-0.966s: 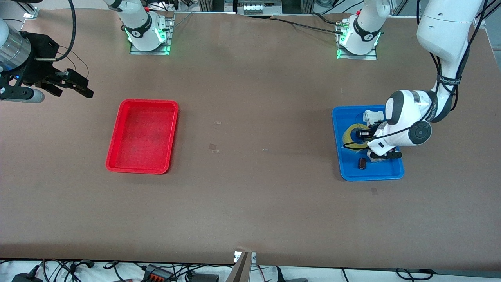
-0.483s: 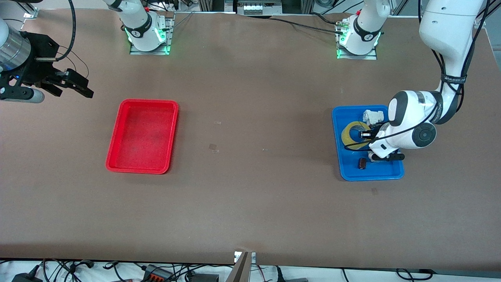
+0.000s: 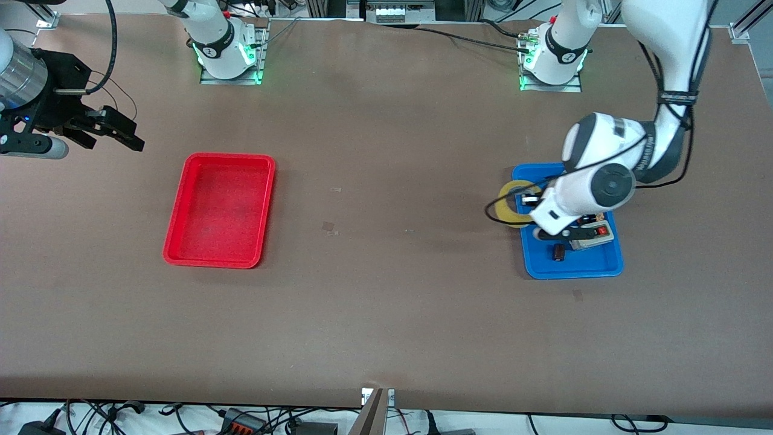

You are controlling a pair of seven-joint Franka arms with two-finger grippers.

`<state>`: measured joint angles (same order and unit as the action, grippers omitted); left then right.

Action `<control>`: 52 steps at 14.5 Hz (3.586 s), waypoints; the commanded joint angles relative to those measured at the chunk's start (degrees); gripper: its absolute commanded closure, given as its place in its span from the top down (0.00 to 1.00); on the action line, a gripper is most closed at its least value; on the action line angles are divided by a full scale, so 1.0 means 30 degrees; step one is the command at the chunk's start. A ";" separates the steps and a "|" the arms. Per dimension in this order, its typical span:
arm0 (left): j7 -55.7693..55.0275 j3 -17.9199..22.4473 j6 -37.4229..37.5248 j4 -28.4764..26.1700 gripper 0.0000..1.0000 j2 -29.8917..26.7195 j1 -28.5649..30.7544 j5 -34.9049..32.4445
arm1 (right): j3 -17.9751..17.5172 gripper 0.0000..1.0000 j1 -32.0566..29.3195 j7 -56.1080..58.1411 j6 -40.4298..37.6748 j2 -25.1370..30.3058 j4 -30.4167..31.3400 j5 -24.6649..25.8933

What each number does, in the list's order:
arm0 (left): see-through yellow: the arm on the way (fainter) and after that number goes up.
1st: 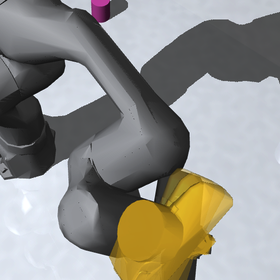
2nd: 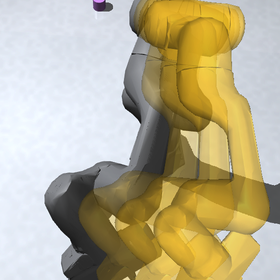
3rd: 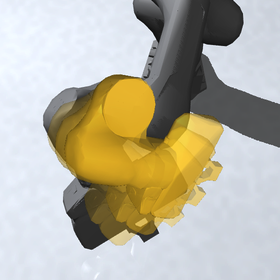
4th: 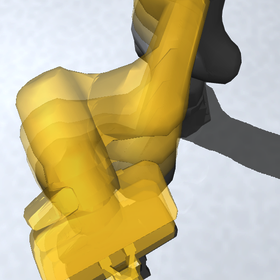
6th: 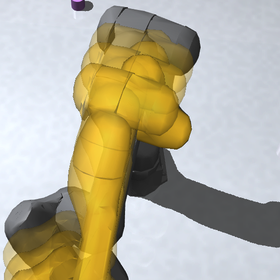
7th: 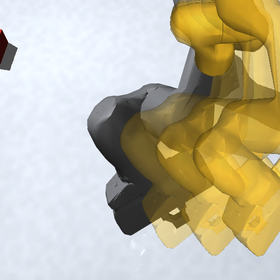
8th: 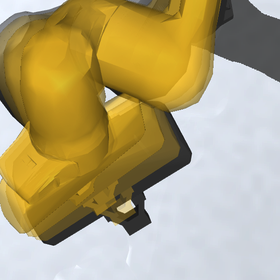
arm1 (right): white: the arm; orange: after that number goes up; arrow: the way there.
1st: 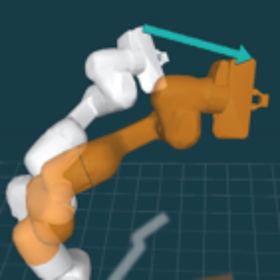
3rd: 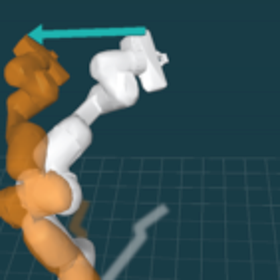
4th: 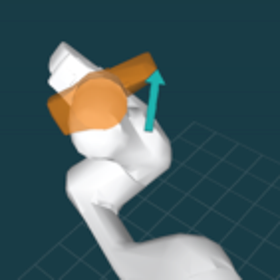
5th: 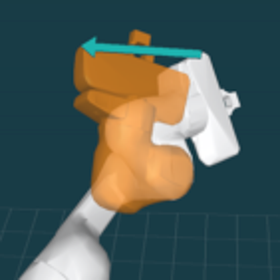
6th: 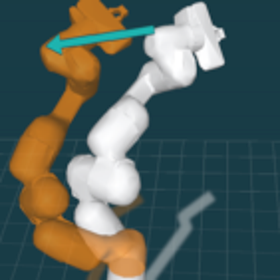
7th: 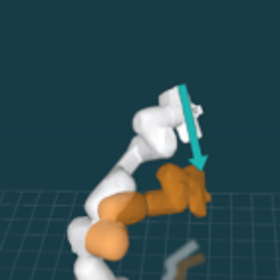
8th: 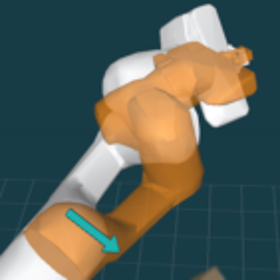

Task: Place and move tape with both arms
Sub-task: 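Lift the tape roll with the left gripper and carry it toward the table middle, then set the tape on the table while the right gripper reaches toward it, then grasp the tape rim with the right gripper while the left gripper withdraws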

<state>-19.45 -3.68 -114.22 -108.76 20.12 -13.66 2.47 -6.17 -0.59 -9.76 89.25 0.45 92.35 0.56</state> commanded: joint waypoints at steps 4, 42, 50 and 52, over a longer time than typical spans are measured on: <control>-0.6193 0.0143 0.0575 0.3990 0.14 0.2631 -0.4784 0.0027 | 0.0036 0.98 -0.0066 0.0412 0.0046 0.0083 -0.0023 0.0078; -0.2499 0.0465 0.9974 1.0529 1.00 0.0560 0.0068 -0.0793 | -0.0023 0.98 0.9010 -0.7990 0.7215 -0.6384 0.0446 0.0253; 0.7498 0.0465 1.1035 1.0709 1.00 -0.1955 0.4465 -0.0998 | -0.0023 0.98 1.1505 -1.0134 1.2493 -1.0870 0.0387 0.0283; 0.8445 0.0466 1.0334 0.9423 1.00 -0.3215 0.4934 -0.0882 | 0.0006 0.98 1.1915 -1.0135 1.3372 -1.1632 0.0387 0.0283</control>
<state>2.17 -1.67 -82.00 -75.65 16.08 0.23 0.49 -6.67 33.58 -38.95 127.36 -32.80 94.38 0.80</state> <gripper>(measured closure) 0.000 0.013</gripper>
